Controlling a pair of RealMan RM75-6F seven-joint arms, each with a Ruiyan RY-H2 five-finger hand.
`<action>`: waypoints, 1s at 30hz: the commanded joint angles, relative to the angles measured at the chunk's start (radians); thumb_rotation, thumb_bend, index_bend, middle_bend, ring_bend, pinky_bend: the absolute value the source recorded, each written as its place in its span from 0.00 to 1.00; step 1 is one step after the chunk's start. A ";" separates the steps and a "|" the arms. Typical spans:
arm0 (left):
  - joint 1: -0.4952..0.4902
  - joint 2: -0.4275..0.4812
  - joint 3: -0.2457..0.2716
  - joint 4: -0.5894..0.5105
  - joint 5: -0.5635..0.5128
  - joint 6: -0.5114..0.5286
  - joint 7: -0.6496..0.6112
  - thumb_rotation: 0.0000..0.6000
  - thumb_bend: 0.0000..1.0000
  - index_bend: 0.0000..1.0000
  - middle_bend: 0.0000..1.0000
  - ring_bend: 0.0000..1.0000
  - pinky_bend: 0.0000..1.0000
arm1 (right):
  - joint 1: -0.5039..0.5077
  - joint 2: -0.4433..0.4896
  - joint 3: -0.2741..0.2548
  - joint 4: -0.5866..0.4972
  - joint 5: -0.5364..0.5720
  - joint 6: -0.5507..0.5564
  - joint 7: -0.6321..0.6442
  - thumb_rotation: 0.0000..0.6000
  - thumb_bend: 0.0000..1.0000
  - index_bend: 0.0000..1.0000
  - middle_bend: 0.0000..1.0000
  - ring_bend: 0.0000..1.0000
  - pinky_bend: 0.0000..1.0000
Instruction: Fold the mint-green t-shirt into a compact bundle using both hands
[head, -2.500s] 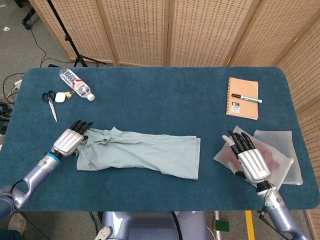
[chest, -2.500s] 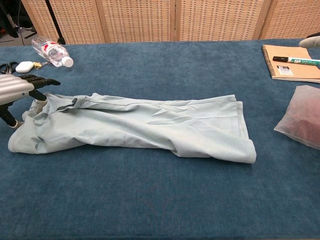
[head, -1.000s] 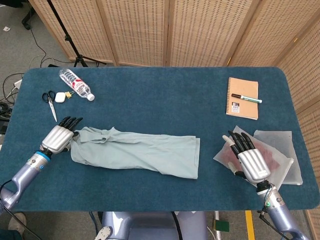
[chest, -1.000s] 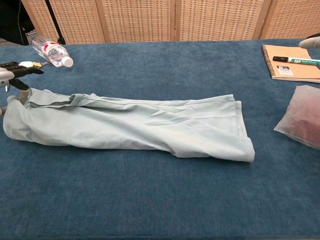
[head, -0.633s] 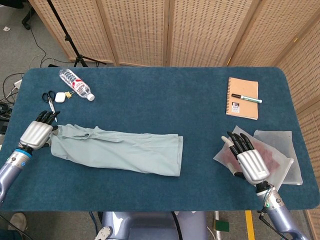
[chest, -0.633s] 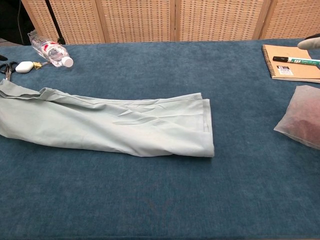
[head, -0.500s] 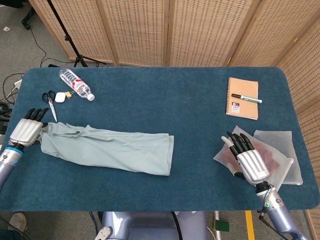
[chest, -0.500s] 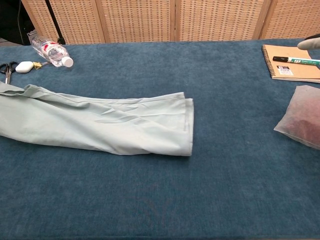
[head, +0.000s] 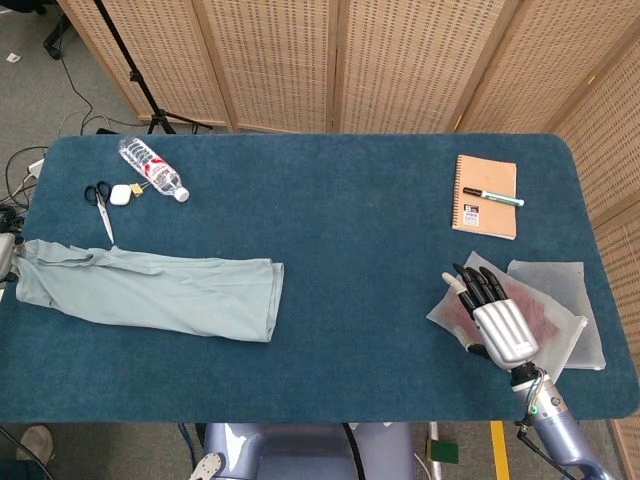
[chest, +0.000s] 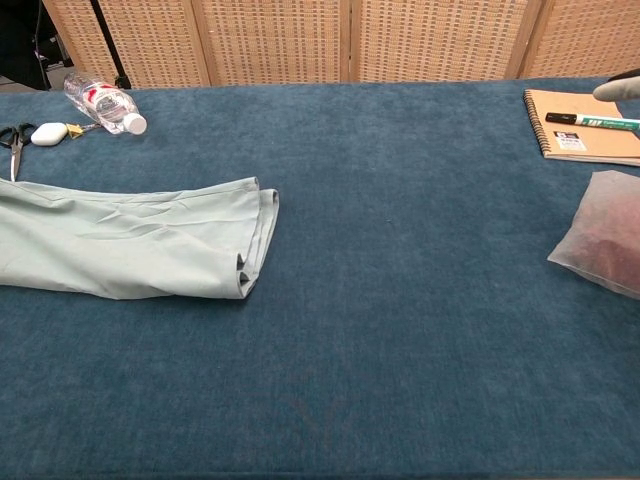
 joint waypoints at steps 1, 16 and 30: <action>-0.001 -0.013 -0.018 0.015 -0.010 0.020 -0.043 1.00 0.83 0.77 0.00 0.00 0.00 | 0.000 0.000 0.000 0.000 0.000 0.000 0.000 1.00 0.41 0.00 0.00 0.00 0.00; 0.008 0.069 0.033 -0.320 0.212 0.862 -0.024 1.00 0.81 0.78 0.00 0.00 0.00 | -0.006 0.017 -0.004 -0.019 -0.016 0.018 0.013 1.00 0.41 0.00 0.00 0.00 0.00; -0.129 0.084 0.041 -0.744 0.289 0.686 0.423 1.00 0.80 0.78 0.00 0.00 0.00 | -0.013 0.038 -0.005 -0.027 -0.026 0.033 0.048 1.00 0.41 0.00 0.00 0.00 0.00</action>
